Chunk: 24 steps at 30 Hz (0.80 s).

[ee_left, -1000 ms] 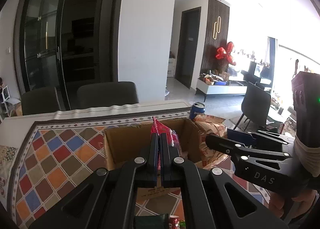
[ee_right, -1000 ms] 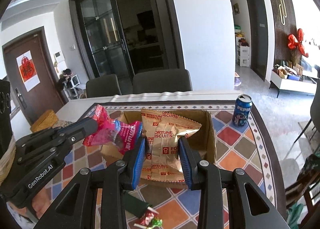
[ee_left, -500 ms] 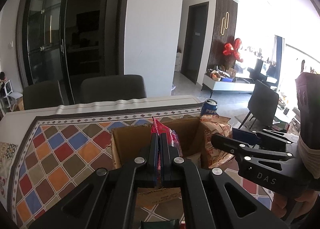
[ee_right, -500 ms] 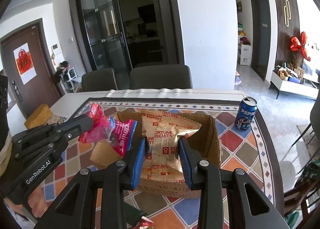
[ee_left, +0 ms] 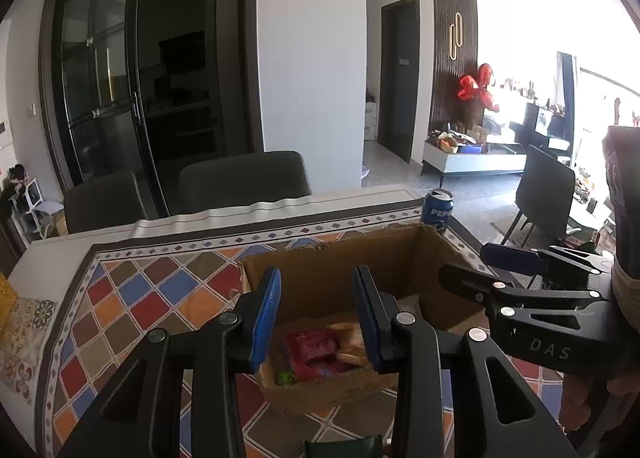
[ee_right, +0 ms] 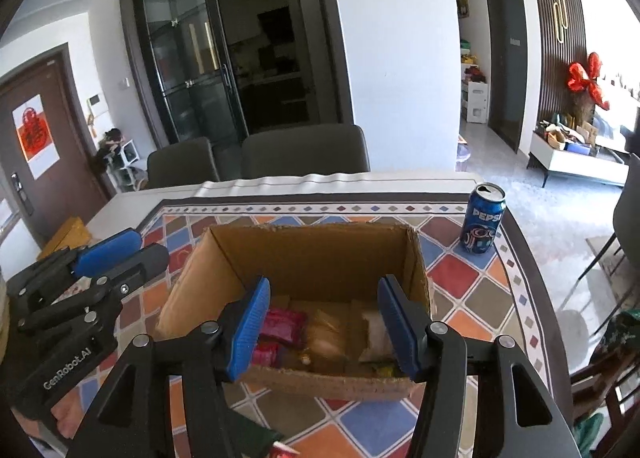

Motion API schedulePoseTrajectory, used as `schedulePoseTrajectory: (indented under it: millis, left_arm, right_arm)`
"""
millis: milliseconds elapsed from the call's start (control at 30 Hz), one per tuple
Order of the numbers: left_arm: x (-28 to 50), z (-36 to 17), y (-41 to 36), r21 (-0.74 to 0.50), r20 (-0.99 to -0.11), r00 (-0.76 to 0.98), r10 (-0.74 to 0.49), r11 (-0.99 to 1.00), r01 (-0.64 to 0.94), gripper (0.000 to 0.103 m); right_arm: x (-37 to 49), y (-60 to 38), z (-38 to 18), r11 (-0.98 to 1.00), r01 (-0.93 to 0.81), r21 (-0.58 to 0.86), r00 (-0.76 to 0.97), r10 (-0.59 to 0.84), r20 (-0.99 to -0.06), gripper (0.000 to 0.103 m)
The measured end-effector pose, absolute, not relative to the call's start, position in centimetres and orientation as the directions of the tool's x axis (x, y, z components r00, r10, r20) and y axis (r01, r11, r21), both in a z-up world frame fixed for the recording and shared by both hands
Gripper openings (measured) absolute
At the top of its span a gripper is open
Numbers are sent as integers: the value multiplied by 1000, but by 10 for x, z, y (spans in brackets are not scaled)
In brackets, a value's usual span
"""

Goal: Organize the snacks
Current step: 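Withdraw both tools from the box back toward the snack pile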

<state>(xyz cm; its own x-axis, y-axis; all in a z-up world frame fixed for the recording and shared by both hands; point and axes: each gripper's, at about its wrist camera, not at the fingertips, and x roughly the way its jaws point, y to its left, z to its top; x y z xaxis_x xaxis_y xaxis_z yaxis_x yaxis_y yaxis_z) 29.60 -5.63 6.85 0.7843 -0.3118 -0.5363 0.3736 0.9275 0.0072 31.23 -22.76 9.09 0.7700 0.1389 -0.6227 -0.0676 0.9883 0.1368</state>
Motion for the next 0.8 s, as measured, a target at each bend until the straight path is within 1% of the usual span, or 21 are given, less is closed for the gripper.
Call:
schedulePoseTrajectory:
  millis: [233, 533, 800]
  left_arm:
    - [272, 67, -55, 11, -538, 776, -329, 918, 397, 38]
    - [242, 58, -56, 7, -546, 762, -348, 908, 419, 38]
    - [222, 39, -57, -8, -581, 729, -363, 898, 441, 38]
  right_arm:
    - [284, -227, 92, 985, -94, 143, 779, 162, -606, 57]
    - [254, -228, 83, 983, -106, 149, 774, 176, -608, 57]
    - [235, -228, 68, 979, -113, 169, 752, 195, -629, 57]
